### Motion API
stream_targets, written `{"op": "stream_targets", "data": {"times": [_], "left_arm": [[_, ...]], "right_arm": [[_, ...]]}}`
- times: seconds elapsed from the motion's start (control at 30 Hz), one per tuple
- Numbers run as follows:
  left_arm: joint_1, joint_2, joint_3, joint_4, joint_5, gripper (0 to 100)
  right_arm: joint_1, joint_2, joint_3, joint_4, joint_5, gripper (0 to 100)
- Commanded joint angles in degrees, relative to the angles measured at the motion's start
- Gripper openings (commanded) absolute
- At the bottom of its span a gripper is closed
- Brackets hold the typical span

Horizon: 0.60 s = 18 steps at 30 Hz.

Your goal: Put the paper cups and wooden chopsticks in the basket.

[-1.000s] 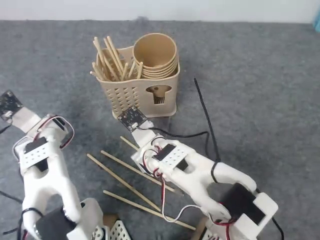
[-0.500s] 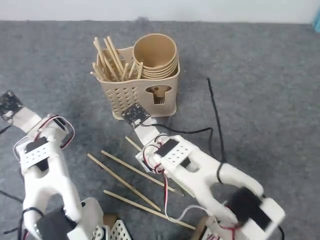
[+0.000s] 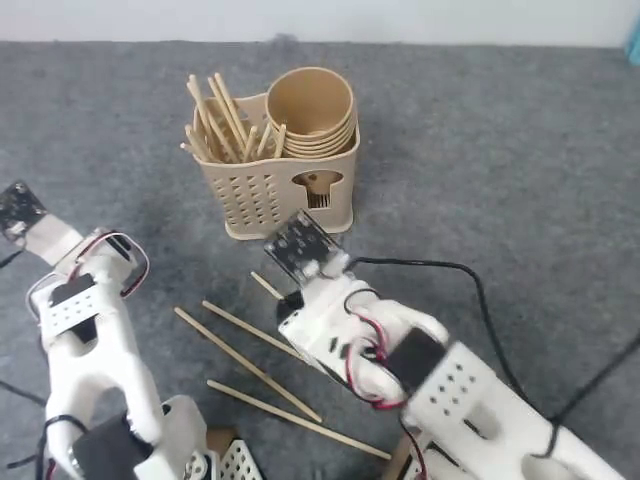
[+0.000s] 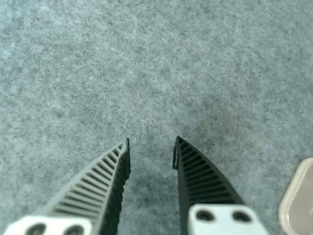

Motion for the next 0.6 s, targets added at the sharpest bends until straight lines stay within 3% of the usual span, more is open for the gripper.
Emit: {"op": "stream_targets", "data": {"times": [0.0, 0.17, 0.57], "left_arm": [[0.00, 0.09, -2.59, -1.41, 0.53, 14], [0.00, 0.09, -2.59, -1.41, 0.44, 14], [0.00, 0.09, -2.51, -1.41, 0.44, 14]], "right_arm": [[-0.04, -1.01, 1.49, -7.96, 1.58, 2.0], [0.48, 14.11, 0.53, -16.84, -1.32, 15.0], [0.75, 51.30, -14.68, -29.76, -2.11, 8.7]]}}
